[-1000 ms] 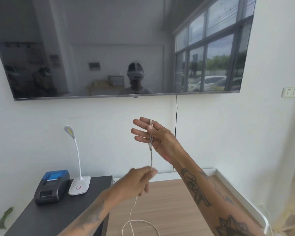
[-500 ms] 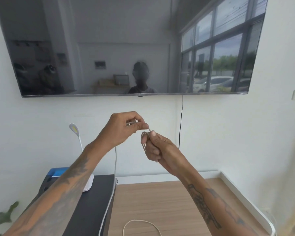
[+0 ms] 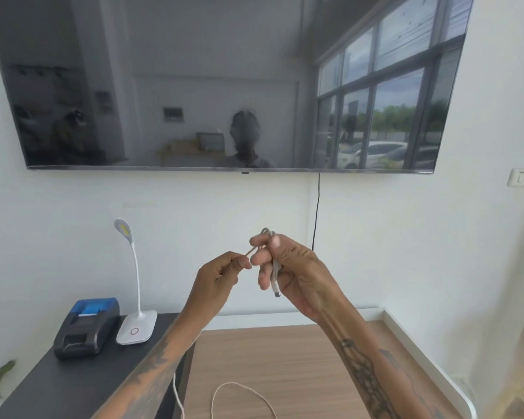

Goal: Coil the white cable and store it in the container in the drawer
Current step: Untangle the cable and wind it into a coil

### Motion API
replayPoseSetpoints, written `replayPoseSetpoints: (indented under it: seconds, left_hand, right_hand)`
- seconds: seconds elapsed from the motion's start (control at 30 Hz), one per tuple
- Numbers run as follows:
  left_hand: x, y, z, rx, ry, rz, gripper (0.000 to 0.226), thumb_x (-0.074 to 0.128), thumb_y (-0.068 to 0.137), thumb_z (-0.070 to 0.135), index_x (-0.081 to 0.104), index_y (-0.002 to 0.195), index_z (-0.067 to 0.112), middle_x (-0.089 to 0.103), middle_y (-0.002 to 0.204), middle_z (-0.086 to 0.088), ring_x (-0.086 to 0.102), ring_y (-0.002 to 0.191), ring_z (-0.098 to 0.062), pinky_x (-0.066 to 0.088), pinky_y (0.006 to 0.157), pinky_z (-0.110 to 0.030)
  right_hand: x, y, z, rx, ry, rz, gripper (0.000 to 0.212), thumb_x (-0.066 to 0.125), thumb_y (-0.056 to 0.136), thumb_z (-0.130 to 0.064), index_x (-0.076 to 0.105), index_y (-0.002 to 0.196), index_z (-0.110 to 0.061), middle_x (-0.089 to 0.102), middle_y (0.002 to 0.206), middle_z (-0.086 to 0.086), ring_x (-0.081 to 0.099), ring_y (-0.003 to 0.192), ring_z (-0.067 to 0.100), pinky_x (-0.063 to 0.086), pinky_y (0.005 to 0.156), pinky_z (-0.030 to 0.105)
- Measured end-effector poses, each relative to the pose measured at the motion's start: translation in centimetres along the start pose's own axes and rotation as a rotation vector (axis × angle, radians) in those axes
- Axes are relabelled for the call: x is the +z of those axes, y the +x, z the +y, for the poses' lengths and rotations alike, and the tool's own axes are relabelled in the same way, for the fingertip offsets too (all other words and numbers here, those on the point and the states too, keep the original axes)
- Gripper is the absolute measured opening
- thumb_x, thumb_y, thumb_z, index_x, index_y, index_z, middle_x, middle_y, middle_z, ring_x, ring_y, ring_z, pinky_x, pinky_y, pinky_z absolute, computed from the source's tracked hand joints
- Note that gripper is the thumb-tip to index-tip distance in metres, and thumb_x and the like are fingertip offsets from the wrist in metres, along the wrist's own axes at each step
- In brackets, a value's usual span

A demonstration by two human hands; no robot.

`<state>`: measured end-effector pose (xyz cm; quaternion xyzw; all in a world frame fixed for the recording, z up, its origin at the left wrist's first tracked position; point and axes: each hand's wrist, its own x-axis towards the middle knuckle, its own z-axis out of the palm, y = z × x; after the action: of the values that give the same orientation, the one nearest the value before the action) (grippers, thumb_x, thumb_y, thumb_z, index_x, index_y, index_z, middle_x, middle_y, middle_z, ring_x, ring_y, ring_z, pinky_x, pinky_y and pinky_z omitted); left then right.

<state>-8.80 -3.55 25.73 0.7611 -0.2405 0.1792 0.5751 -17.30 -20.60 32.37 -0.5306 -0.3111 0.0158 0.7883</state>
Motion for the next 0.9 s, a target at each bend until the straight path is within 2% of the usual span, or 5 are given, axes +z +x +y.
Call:
replayPoseSetpoints:
  seconds: [0.13, 0.4, 0.57, 0.7, 0.9]
  left_hand:
    - [-1.2, 0.4, -1.3, -0.056, -0.007, 0.034, 0.024, 0.057, 0.1, 0.038, 0.072, 0.083, 0.029, 0.066, 0.078, -0.013, 0.05, 0.063, -0.01, 0.043, 0.064, -0.028]
    - [-0.1, -0.8, -2.9, -0.108, -0.025, 0.034, 0.026, 0.058, 0.101, 0.032, 0.073, 0.08, 0.028, 0.056, 0.058, 0.005, 0.049, 0.056, -0.007, 0.042, 0.052, -0.015]
    - [3.0, -5.1, -2.5, -0.043, 0.022, -0.167, 0.032, 0.055, 0.093, 0.056, 0.071, 0.085, 0.03, 0.063, 0.065, -0.001, 0.043, 0.057, -0.007, 0.038, 0.059, -0.023]
    - [5.0, -8.4, -1.7, 0.1, 0.119, -0.287, 0.043, 0.049, 0.094, 0.066, 0.063, 0.089, 0.026, 0.051, 0.063, -0.004, 0.037, 0.057, -0.01, 0.033, 0.056, -0.022]
    - [2.0, -7.3, -0.4, 0.202, 0.402, -0.18, 0.036, 0.05, 0.096, 0.057, 0.067, 0.086, 0.027, 0.06, 0.066, 0.012, 0.048, 0.062, -0.01, 0.041, 0.059, -0.027]
  right_hand:
    - [0.8, -1.6, 1.0, 0.049, -0.253, 0.021, 0.032, 0.056, 0.097, -0.043, 0.069, 0.084, -0.017, 0.067, 0.059, -0.001, 0.058, 0.056, 0.017, 0.043, 0.064, 0.027]
    - [2.6, -3.5, 1.1, 0.012, -0.208, 0.08, 0.024, 0.049, 0.099, -0.03, 0.066, 0.091, -0.014, 0.051, 0.06, -0.006, 0.04, 0.053, 0.009, 0.035, 0.057, 0.019]
    - [1.4, -2.2, 0.1, -0.201, -0.493, 0.062, 0.022, 0.043, 0.107, -0.019, 0.06, 0.117, -0.01, 0.076, 0.115, 0.001, 0.073, 0.097, 0.018, 0.057, 0.085, 0.027]
    - [-1.7, -0.3, 1.9, -0.258, -1.068, 0.348, 0.02, 0.042, 0.107, -0.01, 0.057, 0.118, -0.003, 0.064, 0.135, -0.001, 0.059, 0.128, 0.012, 0.046, 0.103, 0.014]
    - [-5.3, -1.7, 4.0, 0.399, -1.7, -0.159, 0.014, 0.041, 0.102, -0.013, 0.053, 0.094, -0.013, 0.07, 0.087, 0.006, 0.061, 0.072, 0.024, 0.057, 0.07, 0.04]
